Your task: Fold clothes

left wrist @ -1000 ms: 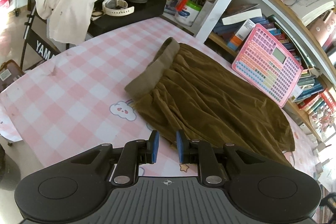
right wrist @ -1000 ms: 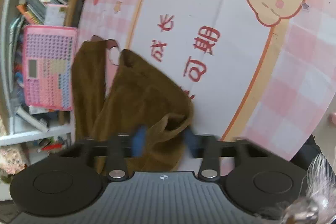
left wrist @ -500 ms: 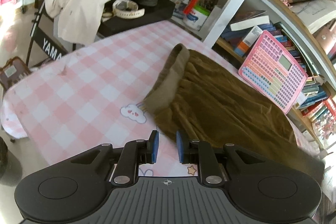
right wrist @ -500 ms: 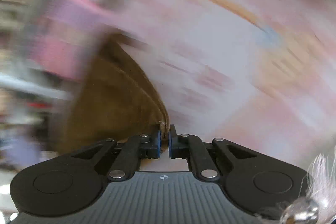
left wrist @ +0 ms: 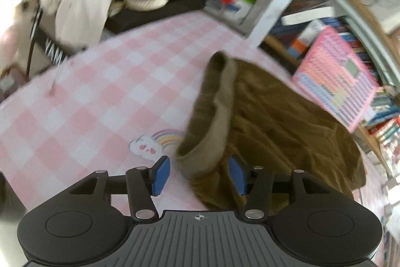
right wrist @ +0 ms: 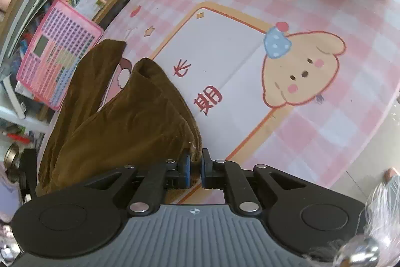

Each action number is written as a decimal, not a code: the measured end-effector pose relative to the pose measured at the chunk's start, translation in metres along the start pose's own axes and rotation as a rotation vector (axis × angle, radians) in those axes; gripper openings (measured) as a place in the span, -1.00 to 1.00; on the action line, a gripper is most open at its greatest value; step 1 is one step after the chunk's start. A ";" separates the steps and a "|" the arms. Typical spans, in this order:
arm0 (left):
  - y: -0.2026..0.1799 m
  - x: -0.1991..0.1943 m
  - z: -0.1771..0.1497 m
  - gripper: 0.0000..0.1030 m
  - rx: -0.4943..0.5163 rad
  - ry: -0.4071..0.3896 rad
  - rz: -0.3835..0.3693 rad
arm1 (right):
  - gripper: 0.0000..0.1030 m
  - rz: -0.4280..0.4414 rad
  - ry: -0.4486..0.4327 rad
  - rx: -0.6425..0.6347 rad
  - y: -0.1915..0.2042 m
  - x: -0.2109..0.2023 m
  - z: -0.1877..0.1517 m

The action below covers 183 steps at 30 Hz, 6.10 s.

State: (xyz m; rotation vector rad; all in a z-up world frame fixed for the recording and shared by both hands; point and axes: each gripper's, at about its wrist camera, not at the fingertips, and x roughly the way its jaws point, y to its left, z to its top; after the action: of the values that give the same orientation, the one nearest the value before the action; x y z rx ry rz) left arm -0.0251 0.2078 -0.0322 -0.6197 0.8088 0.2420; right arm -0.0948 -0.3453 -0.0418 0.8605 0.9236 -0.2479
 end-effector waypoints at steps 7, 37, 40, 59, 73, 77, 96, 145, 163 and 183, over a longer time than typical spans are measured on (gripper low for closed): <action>0.009 0.023 0.008 -0.82 -0.147 0.065 -0.087 | -0.86 -0.076 -0.041 -0.016 0.014 0.000 -0.009; 0.048 -0.019 0.033 -0.82 0.121 0.076 -0.169 | -0.86 -0.155 -0.090 -0.055 0.033 -0.012 -0.044; 0.051 -0.021 0.033 -0.82 0.121 0.070 -0.177 | -0.85 -0.174 -0.121 -0.022 0.030 -0.008 -0.053; 0.060 -0.040 0.050 -0.19 0.231 -0.025 -0.170 | -0.19 -0.353 -0.247 -0.145 0.080 -0.024 -0.069; 0.003 -0.040 0.017 0.24 0.348 0.007 -0.354 | 0.00 -0.114 -0.279 -0.473 0.174 -0.040 -0.028; -0.017 -0.033 0.000 0.24 0.357 0.037 -0.331 | 0.00 -0.025 -0.185 -0.597 0.198 -0.012 0.011; -0.097 -0.053 -0.085 0.52 0.140 0.008 0.144 | 0.01 0.153 0.141 -0.864 0.243 0.208 0.166; -0.116 -0.076 -0.102 0.52 0.027 -0.059 0.258 | -0.80 0.169 0.121 -0.969 0.220 0.204 0.145; -0.064 -0.055 -0.047 0.52 0.043 -0.111 0.187 | -0.37 0.132 0.031 -0.883 0.174 0.095 0.091; 0.024 -0.062 -0.018 0.52 0.203 -0.025 -0.006 | -0.01 -0.143 -0.081 -0.647 0.104 -0.006 -0.092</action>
State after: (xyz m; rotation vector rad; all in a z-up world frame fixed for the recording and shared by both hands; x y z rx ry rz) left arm -0.0885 0.2180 -0.0062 -0.4273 0.7959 0.1591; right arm -0.0985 -0.2105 -0.0088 0.1867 0.9125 -0.0921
